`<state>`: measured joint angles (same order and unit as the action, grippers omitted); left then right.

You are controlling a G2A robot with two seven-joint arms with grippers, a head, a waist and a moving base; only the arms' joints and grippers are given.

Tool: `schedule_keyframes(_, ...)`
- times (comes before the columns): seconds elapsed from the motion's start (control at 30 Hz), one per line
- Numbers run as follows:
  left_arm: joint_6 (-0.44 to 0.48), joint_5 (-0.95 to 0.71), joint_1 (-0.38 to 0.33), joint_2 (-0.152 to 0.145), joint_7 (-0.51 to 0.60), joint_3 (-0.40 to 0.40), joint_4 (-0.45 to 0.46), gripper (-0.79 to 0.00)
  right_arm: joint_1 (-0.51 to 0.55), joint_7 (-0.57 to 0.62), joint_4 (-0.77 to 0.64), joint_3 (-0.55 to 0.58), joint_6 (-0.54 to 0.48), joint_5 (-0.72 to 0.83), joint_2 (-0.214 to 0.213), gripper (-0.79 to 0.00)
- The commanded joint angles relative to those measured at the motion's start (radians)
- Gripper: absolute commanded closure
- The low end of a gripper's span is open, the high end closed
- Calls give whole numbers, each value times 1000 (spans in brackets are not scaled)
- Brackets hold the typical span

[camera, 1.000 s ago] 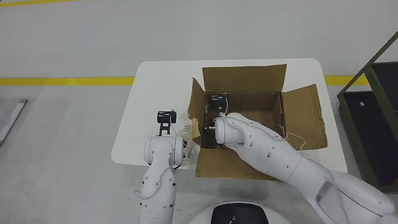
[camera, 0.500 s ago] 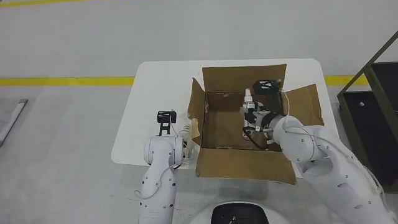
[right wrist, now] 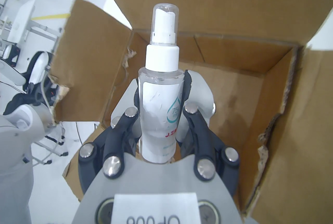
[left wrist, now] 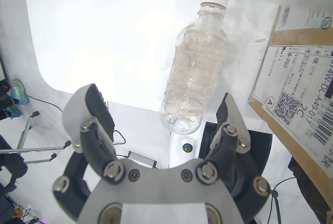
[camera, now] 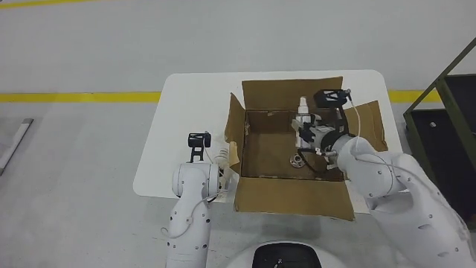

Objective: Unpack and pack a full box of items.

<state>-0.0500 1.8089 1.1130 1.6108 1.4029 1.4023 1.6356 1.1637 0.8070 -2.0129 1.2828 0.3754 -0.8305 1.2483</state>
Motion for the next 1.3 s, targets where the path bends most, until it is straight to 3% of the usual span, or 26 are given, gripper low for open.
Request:
schedule_keyframes(0.0,0,0,0,0,0,0,0,-785,29,-9,-55,80,-10,-21,-9,0)
schedule_keyframes(0.13,0,0,0,0,0,0,0,-785,154,68,-197,332,-66,-163,-40,0)
schedule_keyframes(0.27,0,0,0,0,0,0,0,-785,287,138,-249,515,-157,-259,-58,0)
schedule_keyframes(0.43,0,0,0,0,0,0,0,-785,456,169,-198,632,-241,-289,-62,0)
schedule_keyframes(0.67,0,0,0,0,0,0,0,-785,562,150,-79,538,-252,-309,-54,0)
schedule_keyframes(1.03,0,0,0,0,0,0,0,-785,464,151,118,385,-272,-359,-49,0)
schedule_keyframes(1.17,0,0,0,0,0,0,0,-785,426,166,165,359,-275,-376,-49,-249)
schedule_keyframes(1.27,0,0,0,0,0,0,0,-785,402,172,197,344,-271,-393,-49,-323)
